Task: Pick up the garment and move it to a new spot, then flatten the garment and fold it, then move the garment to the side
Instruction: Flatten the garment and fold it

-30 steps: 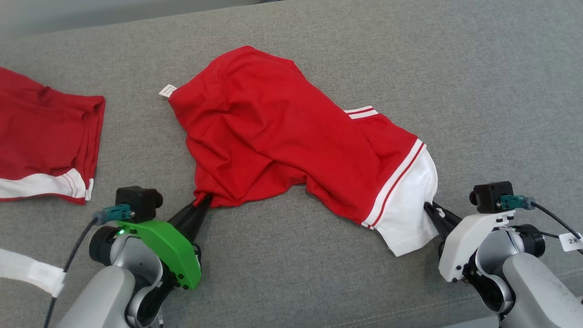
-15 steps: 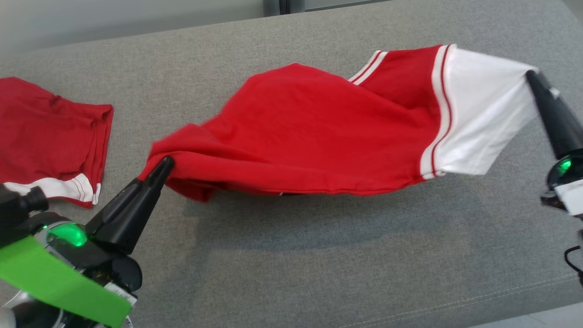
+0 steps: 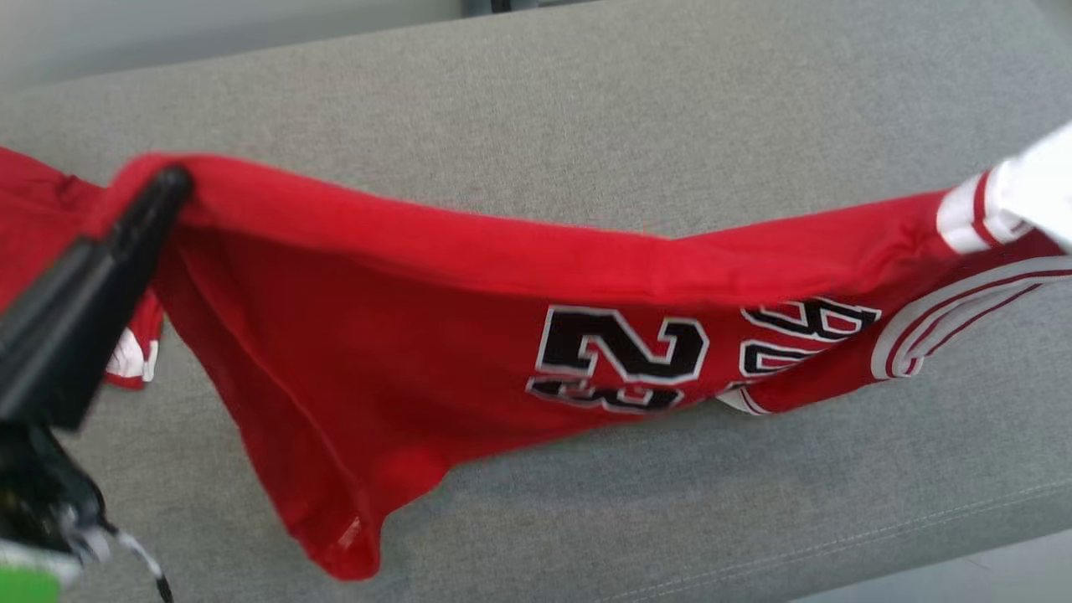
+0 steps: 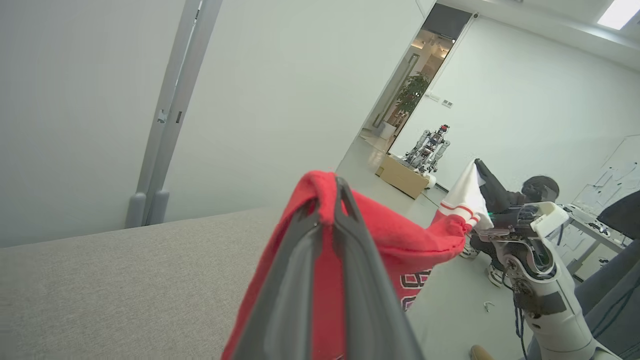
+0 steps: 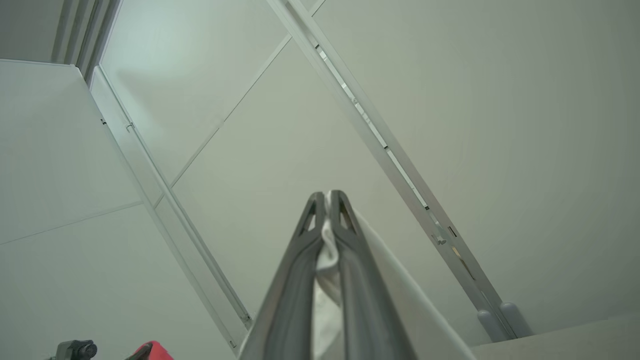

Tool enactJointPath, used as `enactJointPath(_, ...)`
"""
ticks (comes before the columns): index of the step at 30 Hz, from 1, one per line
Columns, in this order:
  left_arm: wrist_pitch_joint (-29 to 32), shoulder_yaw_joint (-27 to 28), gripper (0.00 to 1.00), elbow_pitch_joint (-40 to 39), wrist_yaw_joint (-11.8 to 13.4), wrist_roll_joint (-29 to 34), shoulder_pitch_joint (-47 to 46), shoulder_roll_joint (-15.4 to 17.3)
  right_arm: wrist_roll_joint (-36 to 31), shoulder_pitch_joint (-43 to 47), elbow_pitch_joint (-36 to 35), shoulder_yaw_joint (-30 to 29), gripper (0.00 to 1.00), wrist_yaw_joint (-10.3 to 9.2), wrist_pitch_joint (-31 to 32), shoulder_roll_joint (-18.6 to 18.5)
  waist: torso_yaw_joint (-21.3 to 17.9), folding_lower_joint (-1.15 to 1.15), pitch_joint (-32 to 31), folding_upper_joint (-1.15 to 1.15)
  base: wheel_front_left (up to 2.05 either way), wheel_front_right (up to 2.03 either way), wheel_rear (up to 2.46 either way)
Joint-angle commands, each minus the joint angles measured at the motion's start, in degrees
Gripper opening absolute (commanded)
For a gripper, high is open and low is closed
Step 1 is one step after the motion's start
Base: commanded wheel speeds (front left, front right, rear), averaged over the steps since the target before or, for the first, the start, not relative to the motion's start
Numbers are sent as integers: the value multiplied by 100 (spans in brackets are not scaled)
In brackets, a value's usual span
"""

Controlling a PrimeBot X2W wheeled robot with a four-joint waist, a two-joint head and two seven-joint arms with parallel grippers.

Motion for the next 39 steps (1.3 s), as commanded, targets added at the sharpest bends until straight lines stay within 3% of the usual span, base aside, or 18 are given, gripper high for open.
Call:
enactJointPath(1,80,25,0,180,124,-57,-285,92,-92,-197,120,45,0,3,71,-16,29,0,390,0,0,0,0)
enactJointPath(6,479,-271,0,1513,459,328,-1903,461,-420,-1578,1278,565,0,3,448,284,88,0,1229,0,0,0,0)
enactJointPath(8,423,-528,0,2372,508,592,-2791,367,-860,-2484,2071,833,0,3,635,553,140,0,1533,0,0,0,0)
enactJointPath(11,372,-1180,0,3712,337,1402,-4119,344,-1704,-4033,3350,1220,0,3,934,1236,198,0,1889,0,0,0,0)
enactJointPath(12,372,-1180,0,3712,337,1402,-4119,344,-1704,-4033,3350,1220,0,3,934,1236,198,0,1889,0,0,0,0)
enactJointPath(13,321,-1440,0,4140,241,1667,-4547,240,-2050,-4568,3830,1259,0,3,975,1490,219,0,1981,0,0,0,0)
enactJointPath(17,-596,-1795,0,5785,-41,2575,-6183,-300,-3285,-6499,5409,1050,0,3,583,2355,283,0,2191,0,0,0,0)
enactJointPath(20,-1816,-1810,0,6677,-251,3075,-7095,-785,-3869,-7659,6155,933,0,3,24,2619,334,0,2331,0,0,0,0)
enactJointPath(23,-2657,-1888,0,7476,-629,3276,-7577,-1069,-3887,-8269,6627,1015,0,3,-383,2678,382,0,2426,0,0,0,0)
enactJointPath(27,-3146,-2051,0,8210,-1196,3318,-7655,-1180,-3456,-8362,6818,1501,0,3,-525,2669,446,0,2697,0,0,0,0)
enactJointPath(30,-3316,-2161,0,8553,-1441,3208,-7302,-1166,-3309,-7970,6638,1769,0,3,-382,2668,480,0,2969,0,0,0,0)
enactJointPath(34,-3510,-2343,0,8811,-1566,3019,-6505,-999,-2961,-6888,6012,2068,0,3,-191,2427,494,0,3140,0,0,0,0)
enactJointPath(35,-3616,-2433,0,8886,-1587,2842,-5990,-952,-2708,-6161,5632,2190,0,3,-160,2228,482,0,3084,0,0,0,0)
enactJointPath(39,-3736,-2726,0,8703,-1591,2448,-4827,-964,-2252,-4748,4939,2253,0,3,-138,1762,476,0,2902,0,0,0,0)
